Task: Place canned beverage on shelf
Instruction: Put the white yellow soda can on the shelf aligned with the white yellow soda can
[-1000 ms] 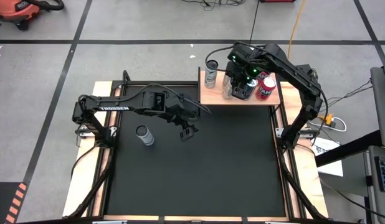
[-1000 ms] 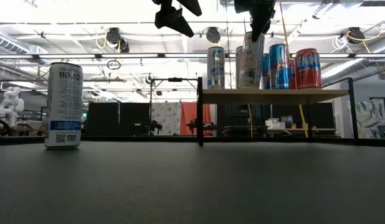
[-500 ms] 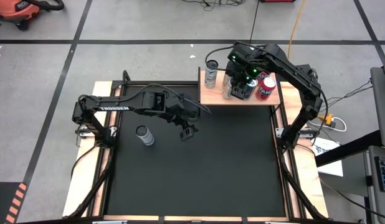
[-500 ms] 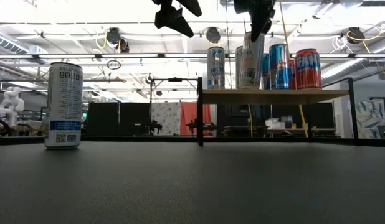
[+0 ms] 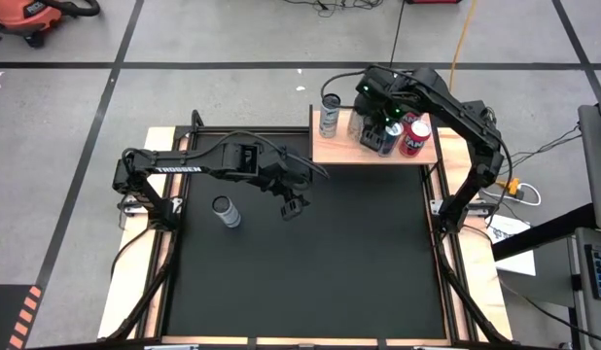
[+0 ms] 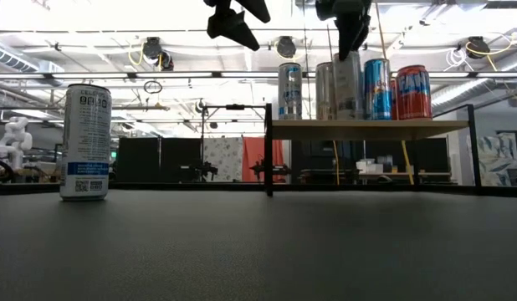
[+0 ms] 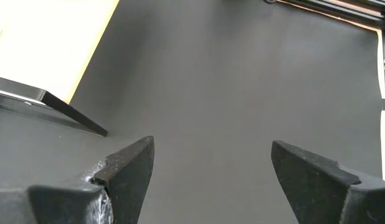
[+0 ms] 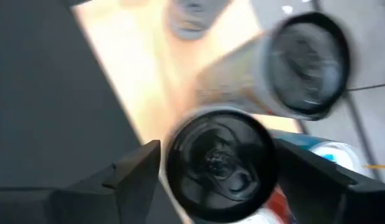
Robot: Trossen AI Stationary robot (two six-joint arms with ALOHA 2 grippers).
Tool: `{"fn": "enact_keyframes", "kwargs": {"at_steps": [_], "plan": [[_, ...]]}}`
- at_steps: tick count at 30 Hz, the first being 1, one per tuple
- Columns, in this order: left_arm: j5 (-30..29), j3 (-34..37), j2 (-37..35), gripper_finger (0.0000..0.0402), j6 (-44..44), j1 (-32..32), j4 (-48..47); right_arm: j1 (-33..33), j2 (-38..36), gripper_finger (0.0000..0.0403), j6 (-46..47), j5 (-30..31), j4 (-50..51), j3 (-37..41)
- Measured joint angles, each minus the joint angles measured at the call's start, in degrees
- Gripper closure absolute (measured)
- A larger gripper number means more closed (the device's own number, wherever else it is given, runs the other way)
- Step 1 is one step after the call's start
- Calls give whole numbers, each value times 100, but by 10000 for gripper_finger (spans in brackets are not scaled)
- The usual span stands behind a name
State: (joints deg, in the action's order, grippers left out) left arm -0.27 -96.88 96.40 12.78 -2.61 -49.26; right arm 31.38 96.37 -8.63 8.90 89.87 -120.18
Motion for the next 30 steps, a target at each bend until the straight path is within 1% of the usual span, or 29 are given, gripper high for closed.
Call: {"fn": "enact_keyframes", "kwargs": {"at_steps": [1,3,4,7,9,26,30], "plan": [[0,0,0,79,0,0,-18,3,-2,115,-5,147,-6,-5],[0,0,0,79,0,0,-77,12,-10,103,23,160,0,-6],[0,0,0,79,0,0,-94,13,-10,98,24,64,-5,-6],[-2,0,0,79,0,0,-91,7,-12,91,-45,-492,11,-8],[-2,0,0,79,2,0,-91,-4,-10,90,-45,-638,17,-6],[-2,0,0,79,-7,0,-85,65,-6,91,-108,-574,-77,3],[-2,0,0,79,-7,0,-85,113,-4,104,-104,-576,-77,3]]}}
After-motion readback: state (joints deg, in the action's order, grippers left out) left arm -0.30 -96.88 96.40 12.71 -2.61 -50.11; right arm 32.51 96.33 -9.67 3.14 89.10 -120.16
